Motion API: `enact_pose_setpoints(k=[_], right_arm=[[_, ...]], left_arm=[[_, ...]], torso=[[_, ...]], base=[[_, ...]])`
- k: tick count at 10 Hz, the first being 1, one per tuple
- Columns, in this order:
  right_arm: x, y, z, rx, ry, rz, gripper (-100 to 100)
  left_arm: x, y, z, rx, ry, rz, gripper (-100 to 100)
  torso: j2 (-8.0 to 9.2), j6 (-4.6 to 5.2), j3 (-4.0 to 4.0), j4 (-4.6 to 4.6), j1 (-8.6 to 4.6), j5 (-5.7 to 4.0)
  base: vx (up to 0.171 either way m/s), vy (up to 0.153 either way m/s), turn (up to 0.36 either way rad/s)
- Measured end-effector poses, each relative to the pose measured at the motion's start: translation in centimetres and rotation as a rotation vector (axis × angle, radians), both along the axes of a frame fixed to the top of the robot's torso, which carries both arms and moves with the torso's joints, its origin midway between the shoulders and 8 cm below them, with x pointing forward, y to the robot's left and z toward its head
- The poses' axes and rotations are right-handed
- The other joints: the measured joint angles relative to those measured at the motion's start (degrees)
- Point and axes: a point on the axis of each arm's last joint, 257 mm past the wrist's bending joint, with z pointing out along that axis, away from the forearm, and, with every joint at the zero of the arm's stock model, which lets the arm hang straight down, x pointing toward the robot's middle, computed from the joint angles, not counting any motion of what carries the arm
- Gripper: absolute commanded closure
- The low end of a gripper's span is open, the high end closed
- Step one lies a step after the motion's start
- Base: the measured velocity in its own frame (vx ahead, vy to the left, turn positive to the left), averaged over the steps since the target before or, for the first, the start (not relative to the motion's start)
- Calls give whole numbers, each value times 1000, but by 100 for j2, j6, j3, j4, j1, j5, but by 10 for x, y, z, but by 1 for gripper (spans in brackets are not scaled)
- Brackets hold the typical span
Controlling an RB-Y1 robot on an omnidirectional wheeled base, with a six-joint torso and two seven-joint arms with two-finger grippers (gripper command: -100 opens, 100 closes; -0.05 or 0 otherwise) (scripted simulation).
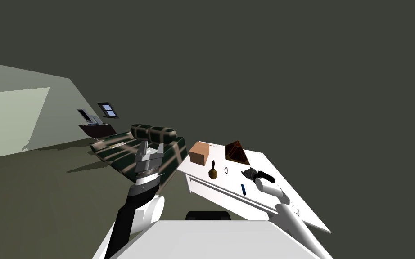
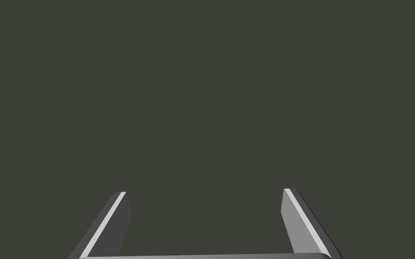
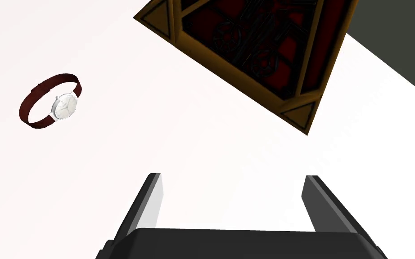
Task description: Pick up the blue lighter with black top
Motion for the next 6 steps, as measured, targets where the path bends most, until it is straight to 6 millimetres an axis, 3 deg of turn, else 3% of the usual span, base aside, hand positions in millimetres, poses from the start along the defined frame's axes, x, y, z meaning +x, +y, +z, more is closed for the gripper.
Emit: enact_pose_setpoints(k=[6], right_arm=[[-33,-17,-54,165,203,-144,-100]], left_arm=[[0,0,0,0,0,0,0]], torso=[[0,1,0,0,1,1]], base=[[10,38,16]])
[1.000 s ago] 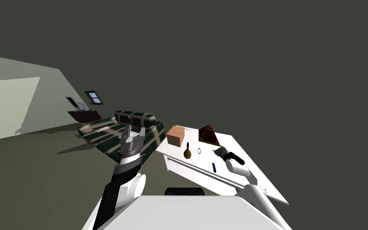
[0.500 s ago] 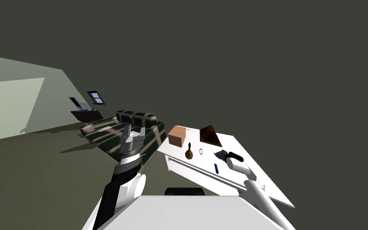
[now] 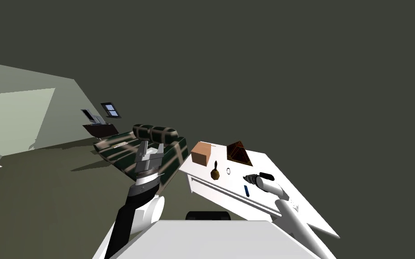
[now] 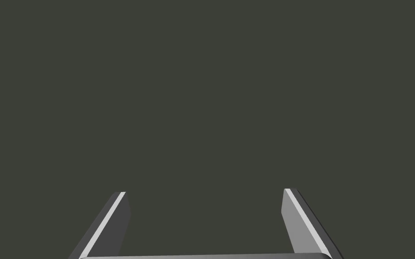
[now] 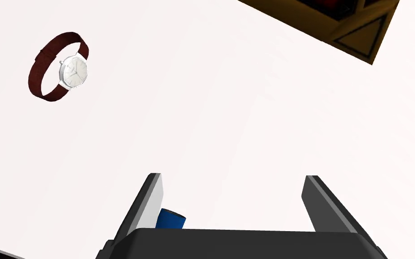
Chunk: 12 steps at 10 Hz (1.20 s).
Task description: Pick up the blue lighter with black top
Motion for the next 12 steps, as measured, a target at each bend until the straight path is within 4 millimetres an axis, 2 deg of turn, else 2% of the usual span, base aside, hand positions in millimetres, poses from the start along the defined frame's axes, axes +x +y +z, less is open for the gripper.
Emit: enact_pose_setpoints(k=[6,12], right_arm=[[-40,-11,-34,142,182,-147,-100],[-70,-12,-50,251,317,-270,-100]], left_arm=[[0,0,0,0,0,0,0],[0,0,0,0,0,0,0]], torso=[[5,0,3,1,-4,-1],[6,1,3,1,-7,-1]], base=[[6,31,13],[7,25,11]])
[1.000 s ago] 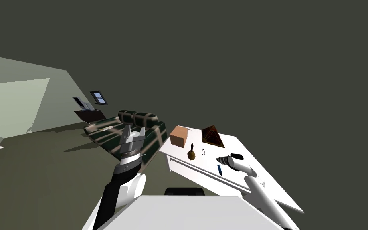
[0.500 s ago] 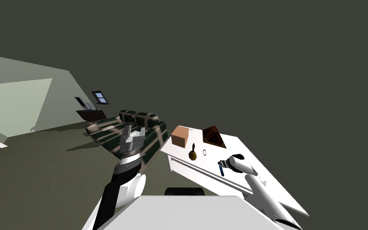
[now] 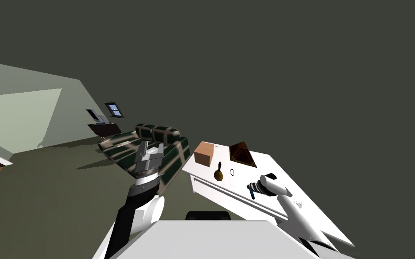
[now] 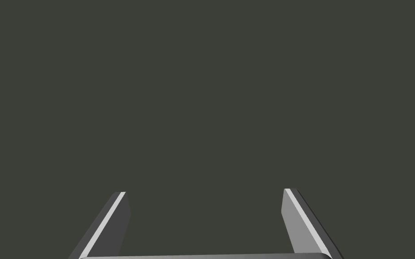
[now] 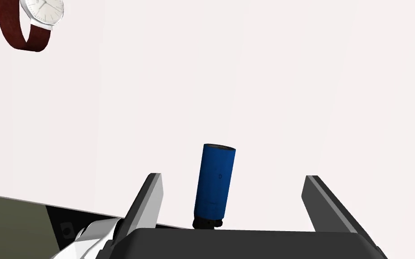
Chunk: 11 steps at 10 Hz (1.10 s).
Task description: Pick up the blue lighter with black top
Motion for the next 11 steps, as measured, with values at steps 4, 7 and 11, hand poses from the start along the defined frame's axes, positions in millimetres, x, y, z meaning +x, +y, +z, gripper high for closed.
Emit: enact_pose_setpoints(k=[4,7,11], right_arm=[[-19,0,-7,66,85,-85,-100],[-27,-2,-8,95,124,-126,0],[-5,21,-20,86,122,-42,-100]], left_arm=[[0,0,0,0,0,0,0],[0,0,0,0,0,0,0],[0,0,0,0,0,0,0]], torso=[[-4,0,-2,-1,3,0],[0,1,0,0,-4,-1],[-54,3,-30,-11,-7,-2]], base=[[12,28,13],[3,11,3],[126,7,-426]])
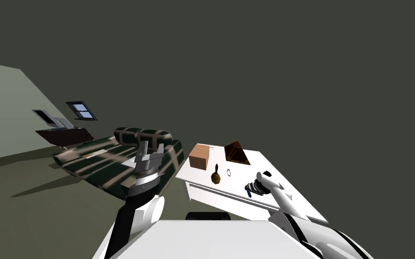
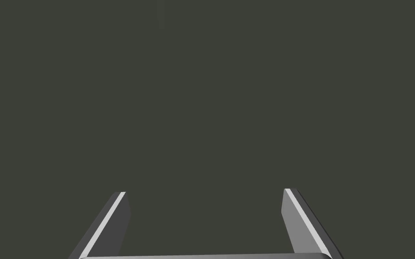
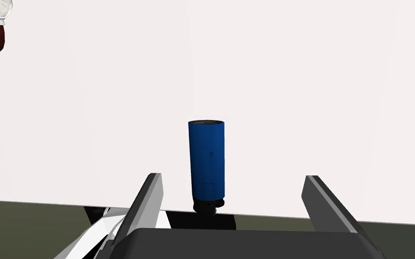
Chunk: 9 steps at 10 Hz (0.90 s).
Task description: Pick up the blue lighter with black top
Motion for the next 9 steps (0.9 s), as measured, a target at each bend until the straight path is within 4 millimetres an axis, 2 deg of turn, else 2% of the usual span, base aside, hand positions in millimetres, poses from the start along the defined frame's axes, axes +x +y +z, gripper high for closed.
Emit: enact_pose_setpoints(k=[2,3,4,5,7,9], right_arm=[[3,11,-3,-1,6,49,-100],[12,21,-4,-5,-1,81,-100],[21,27,-4,-8,-10,113,-100],[19,30,-8,-5,1,128,-100],[30,49,-10,-7,-3,202,-100],[25,56,-15,0,13,223,-100]], left_arm=[[0,0,0,0,0,0,0],[0,0,0,0,0,0,0],[0,0,0,0,0,0,0],[0,0,0,0,0,0,0],[0,0,0,0,0,0,0],[0,0,0,0,0,0,0]], torso=[[18,-2,9,2,0,1],[9,1,5,2,-4,0],[10,0,5,1,-6,-1],[27,-6,14,4,-7,-2],[53,-4,27,8,7,0],[58,-6,33,12,-11,-2]], base=[[101,16,-369],[117,15,-454],[51,18,-143],[103,24,-388],[-31,54,-205],[-13,19,-54]])
